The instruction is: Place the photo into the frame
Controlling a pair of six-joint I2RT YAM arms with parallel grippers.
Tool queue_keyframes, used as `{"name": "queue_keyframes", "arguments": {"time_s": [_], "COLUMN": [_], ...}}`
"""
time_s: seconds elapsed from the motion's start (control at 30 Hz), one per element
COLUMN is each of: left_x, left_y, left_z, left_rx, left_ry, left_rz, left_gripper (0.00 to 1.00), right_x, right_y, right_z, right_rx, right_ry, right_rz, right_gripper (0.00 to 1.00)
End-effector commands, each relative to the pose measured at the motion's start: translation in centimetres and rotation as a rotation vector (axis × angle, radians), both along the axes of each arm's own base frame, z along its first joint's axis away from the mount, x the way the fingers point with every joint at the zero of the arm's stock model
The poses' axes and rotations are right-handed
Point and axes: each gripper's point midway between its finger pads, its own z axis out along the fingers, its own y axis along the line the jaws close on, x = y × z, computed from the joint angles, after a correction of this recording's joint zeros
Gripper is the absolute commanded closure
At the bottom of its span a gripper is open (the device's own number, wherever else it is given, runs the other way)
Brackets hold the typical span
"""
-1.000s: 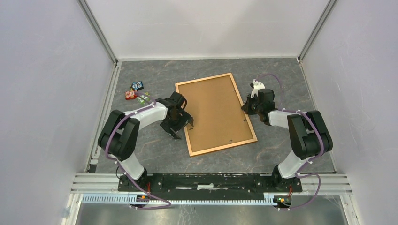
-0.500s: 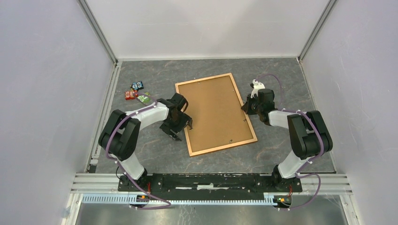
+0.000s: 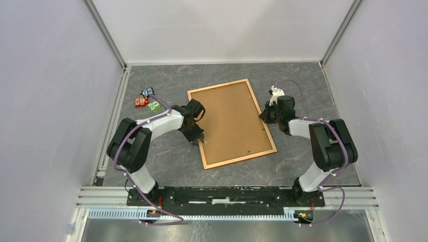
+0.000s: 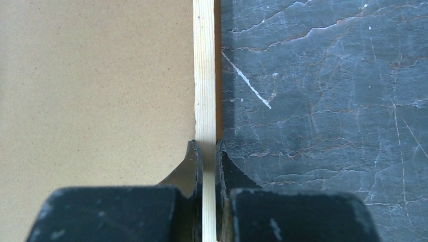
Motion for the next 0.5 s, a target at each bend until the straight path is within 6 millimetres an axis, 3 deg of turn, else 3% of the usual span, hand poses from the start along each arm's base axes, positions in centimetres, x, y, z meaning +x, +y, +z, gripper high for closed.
{"name": "queue_keyframes", "arguments": {"time_s": [0.0,0.1,0.33,0.47], "left_x": [-1.2,-1.0,0.6,1.4], "left_y": [2.3,2.3,1.1,0.5], "left_z": [-0.8,-0.6,2.0,4.6], "left_rx": [0.116,0.113,0.046,-0.006], "left_ry": [0.012,-0.007,-0.162,-0.304], "left_rz": [-0.188,-0.254,-0.347,-0.367], "left_gripper": [0.77,0.80,0.57,0.51], "right_x": [0.1,0.1,0.0,0.1], "right_y": [0.4,0.4,0.5,0.5], "right_z": [1.2,1.3,1.2,1.2], "right_rx": [0.041,0.042,0.044,0.044], "right_ry": [-0.029,-0.031,-0.028,-0.030], "right_rz": [0.002,0.003,0.004,0.005], "right_gripper": [1.00,1.00,1.00,1.00]}}
